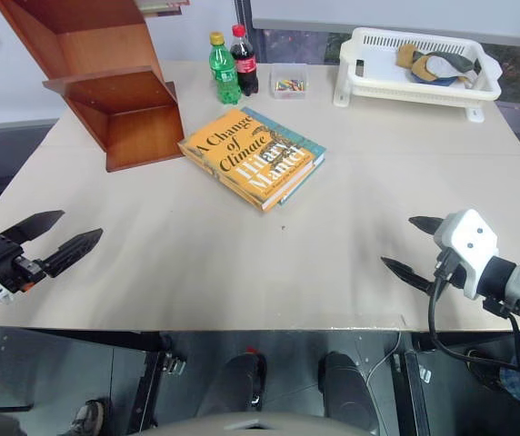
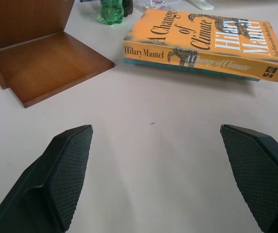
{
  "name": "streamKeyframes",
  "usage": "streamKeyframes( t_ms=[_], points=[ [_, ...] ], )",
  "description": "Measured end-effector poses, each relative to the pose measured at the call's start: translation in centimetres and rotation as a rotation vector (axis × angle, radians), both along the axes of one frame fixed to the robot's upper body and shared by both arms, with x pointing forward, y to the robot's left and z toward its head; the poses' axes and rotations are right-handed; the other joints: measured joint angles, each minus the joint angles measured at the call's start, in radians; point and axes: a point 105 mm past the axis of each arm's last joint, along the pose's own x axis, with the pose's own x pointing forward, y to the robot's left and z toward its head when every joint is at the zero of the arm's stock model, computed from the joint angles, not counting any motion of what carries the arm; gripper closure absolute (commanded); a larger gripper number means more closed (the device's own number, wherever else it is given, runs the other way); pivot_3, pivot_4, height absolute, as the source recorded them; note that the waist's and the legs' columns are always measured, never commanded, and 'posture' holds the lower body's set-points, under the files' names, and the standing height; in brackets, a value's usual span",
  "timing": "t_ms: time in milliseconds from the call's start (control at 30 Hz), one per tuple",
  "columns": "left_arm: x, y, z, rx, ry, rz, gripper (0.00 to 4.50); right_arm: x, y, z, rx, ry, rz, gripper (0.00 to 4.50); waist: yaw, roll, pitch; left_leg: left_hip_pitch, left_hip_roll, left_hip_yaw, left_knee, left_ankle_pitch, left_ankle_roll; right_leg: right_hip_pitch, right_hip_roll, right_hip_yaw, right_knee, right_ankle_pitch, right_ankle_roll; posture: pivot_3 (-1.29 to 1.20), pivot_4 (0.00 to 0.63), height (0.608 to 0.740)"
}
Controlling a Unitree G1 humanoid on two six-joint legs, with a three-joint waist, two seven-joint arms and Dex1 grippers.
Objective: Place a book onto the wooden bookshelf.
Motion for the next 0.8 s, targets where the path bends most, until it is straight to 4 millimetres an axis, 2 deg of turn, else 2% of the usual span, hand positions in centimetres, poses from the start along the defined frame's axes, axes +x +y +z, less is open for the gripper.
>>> streamKeyframes(
  t_ms=[67,200,300,400,467,533,633,733,800],
  points=[
    [0.0,0.0,0.0,0.002,0.005,-0.010,0.00,0.0,0.1,0.0,0.002,0.001,0.001,0.03,0.000,0.000,0.000,0.000,0.000,0.000,0.000,0.000,0.000,0.000,0.000,0.000,0.000,0.000,0.000,0.00,0.150,0.740],
    [0.9,-0.6,0.3,0.034,0.018,-0.078,0.00,0.6,2.2,0.4,0.050,-0.037,0.036,0.03,0.000,0.000,0.000,0.000,0.000,0.000,0.000,0.000,0.000,0.000,0.001,0.000,0.000,0.000,0.000,0.00,0.150,0.740],
    [1.2,-0.9,-0.1,0.033,0.029,-0.090,0.00,0.9,2.7,0.1,0.082,-0.040,0.016,0.03,0.000,0.000,0.000,0.000,0.000,0.000,0.000,0.000,0.000,0.000,0.000,0.000,0.000,0.000,0.000,0.00,0.150,0.740],
    [2.0,-2.0,0.1,0.034,0.018,-0.128,0.00,2.3,5.5,0.2,0.162,-0.073,0.025,0.03,-0.004,0.000,0.000,0.000,0.000,0.000,0.000,0.000,0.000,-0.001,0.000,0.000,0.001,0.001,0.001,0.00,0.150,0.740],
    [2.1,-2.1,0.4,0.039,0.006,-0.132,0.00,3.0,6.2,0.0,0.160,-0.084,0.023,0.03,-0.004,0.000,0.000,0.000,0.000,0.000,0.000,0.000,0.000,-0.001,0.000,0.000,0.001,0.002,0.003,0.00,0.150,0.740],
    [2.1,-2.2,0.2,0.039,0.006,-0.130,0.00,4.6,7.0,-0.9,0.177,-0.074,-0.010,0.03,-0.005,0.000,0.000,0.000,0.000,0.000,-0.001,0.000,0.000,-0.001,0.000,0.000,0.001,0.002,0.003,0.00,0.150,0.740],
    [2.2,-2.4,0.0,0.033,0.004,-0.133,0.00,5.2,7.8,-1.7,0.183,-0.050,-0.009,0.84,-0.001,0.000,0.001,-0.001,0.000,0.000,-0.001,0.000,0.000,-0.002,0.000,0.000,0.001,0.002,0.003,0.00,0.150,0.740],
    [2.7,-2.8,0.3,0.026,-0.019,-0.134,0.00,6.5,8.3,-2.3,0.161,-0.037,-0.022,2.16,-0.001,0.000,0.000,-0.001,-0.001,0.000,-0.001,0.000,0.000,-0.002,0.000,0.000,0.001,0.002,0.003,0.00,0.150,0.740],
    [2.7,-3.2,0.4,0.025,-0.026,-0.148,0.00,7.4,8.8,-3.2,0.140,-0.019,-0.032,2.86,-0.003,0.000,0.000,-0.001,-0.001,0.000,-0.001,0.000,0.000,-0.002,0.000,0.000,0.001,0.003,0.003,0.00,0.150,0.740]
  ],
)
